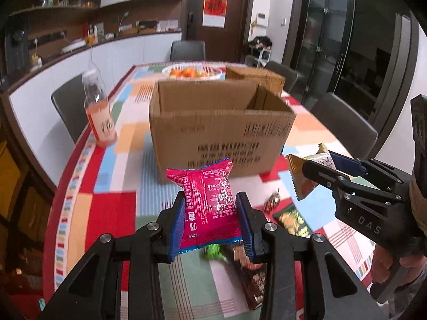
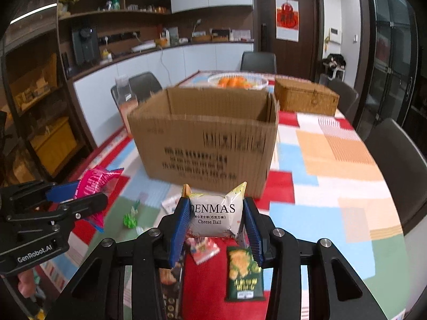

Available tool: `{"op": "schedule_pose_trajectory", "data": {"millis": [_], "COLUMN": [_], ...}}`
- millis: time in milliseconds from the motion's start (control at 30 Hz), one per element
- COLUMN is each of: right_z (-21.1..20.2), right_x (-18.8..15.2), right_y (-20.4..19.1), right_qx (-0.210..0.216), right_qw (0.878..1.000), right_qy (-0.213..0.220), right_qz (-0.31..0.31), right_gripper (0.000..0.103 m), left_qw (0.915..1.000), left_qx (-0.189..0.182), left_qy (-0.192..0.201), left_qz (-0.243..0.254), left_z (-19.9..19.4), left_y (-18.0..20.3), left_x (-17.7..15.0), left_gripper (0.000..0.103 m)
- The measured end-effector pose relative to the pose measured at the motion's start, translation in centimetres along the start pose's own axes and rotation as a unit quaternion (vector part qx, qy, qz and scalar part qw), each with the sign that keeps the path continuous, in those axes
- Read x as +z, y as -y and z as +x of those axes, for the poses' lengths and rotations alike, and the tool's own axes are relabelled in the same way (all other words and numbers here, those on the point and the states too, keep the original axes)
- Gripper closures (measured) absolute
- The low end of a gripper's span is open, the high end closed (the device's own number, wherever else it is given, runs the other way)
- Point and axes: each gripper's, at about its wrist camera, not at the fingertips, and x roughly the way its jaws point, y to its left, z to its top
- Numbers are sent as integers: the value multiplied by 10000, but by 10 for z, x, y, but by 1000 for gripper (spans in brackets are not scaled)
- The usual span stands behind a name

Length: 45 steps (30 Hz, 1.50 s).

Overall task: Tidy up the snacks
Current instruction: 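Lift the pink bag with the left tool while the right tool carries the DENMAS packet to the box, then open the left tool over the box while the right tool releases the DENMAS packet inside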

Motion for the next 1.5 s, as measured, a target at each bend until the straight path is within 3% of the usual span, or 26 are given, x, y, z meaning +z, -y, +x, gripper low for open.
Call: {"op": "schedule_pose_trajectory", "data": {"millis": [400,767,1167,1500], "right_z": [-7,9,51,94], "right_x": [49,96,129,133], "right_y": [6,11,15,26], "right_qx": [7,-41,-174,-45], "right_qw": [9974,9948,9966,9994], "right_qy": [722,1022,806,292], "right_qz": [12,-9,-80,168], "right_gripper": [61,61,61,60], "left_qw": [9981,9958,9993,9999], "left_qx": [53,115,7,100], "left_qy": [573,861,360,8], "left_qz": [217,273,26,93], "left_z": [-7,3,65,106], "left_y": [1,-9,-27,-26], "left_x": [53,104,141,150], "left_gripper": [66,66,66,66]}}
